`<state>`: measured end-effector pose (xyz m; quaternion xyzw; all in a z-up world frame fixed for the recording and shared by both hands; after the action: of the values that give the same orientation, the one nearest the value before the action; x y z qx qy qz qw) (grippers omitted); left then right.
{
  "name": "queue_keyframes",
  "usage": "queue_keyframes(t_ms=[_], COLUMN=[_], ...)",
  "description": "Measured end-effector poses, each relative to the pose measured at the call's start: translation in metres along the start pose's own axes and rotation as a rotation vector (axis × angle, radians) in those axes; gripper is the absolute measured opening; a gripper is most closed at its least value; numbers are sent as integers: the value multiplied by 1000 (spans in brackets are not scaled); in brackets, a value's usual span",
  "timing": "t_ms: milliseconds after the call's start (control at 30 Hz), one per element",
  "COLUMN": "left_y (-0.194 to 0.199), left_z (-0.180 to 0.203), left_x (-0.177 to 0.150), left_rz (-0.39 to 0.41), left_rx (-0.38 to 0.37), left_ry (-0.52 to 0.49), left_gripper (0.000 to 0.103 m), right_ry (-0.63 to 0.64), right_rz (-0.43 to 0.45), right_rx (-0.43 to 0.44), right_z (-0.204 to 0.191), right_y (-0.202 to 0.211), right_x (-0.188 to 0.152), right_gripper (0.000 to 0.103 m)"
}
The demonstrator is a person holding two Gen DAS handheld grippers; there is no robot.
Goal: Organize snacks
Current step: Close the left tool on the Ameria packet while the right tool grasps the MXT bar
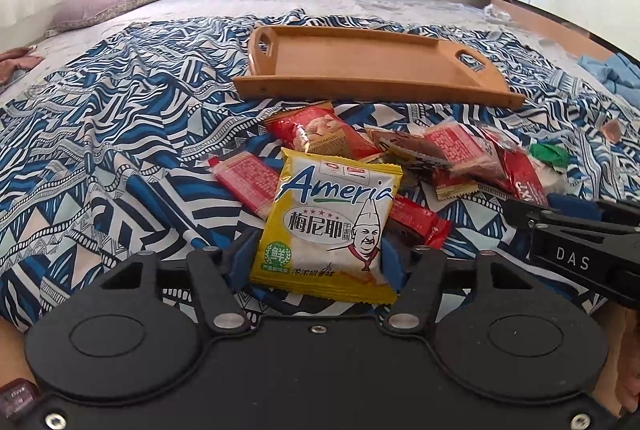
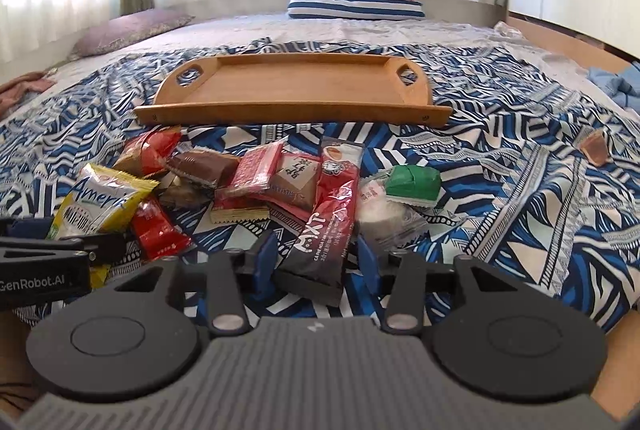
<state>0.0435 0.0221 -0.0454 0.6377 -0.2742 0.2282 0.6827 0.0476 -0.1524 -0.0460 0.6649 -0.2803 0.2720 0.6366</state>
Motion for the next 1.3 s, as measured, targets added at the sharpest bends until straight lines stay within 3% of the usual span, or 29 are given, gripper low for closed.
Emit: queue_keyframes(t_ms=[167, 700, 733, 767, 933, 1100, 1133, 1200, 1300], left_y=[4, 10, 10, 10, 10, 11, 11, 11, 10], left_z=[-4, -10, -10, -10, -10, -9, -9, -9, -9], left_x=[4, 4, 4, 4, 5, 6, 6, 7, 8], left_rz=[13, 22, 23, 24, 25, 26, 25, 26, 26], left_rx=[-2, -3, -2, -1, -1, -7, -7, -7, -7], left_ry=[24, 54, 56, 58, 65, 64, 63, 63, 66], left_gripper=[56, 55, 55, 55, 55, 54, 54, 54, 54], right_ry=[-46, -75, -67, -53, 1, -5, -11, -10, 1], right_rz=[-4, -4, -8, -12, 15, 11, 7, 4, -3], right_rx=[7, 2, -7, -18, -69, -60, -58, -58, -68], right_z=[3, 7, 6, 6, 2, 0, 0, -1, -1], right_y=[1, 8, 8, 8, 8, 0, -2, -5, -8], right_x=[-1, -3, -3, -3, 2, 9, 9, 7, 4], right_gripper=[42, 39, 42, 54, 59, 59, 57, 44, 40])
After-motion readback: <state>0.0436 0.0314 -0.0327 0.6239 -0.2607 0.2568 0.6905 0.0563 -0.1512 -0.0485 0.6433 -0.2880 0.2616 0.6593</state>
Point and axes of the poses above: each gripper's, at about its wrist camera, not at the fingertips, and y roughly against the way its jaws point, z to its right, x to its top, the point moved 8 cm from there along -y, roughly the way its jaws point, and after that the axes turned 8 degrees about -z, right-handed, at the moved point
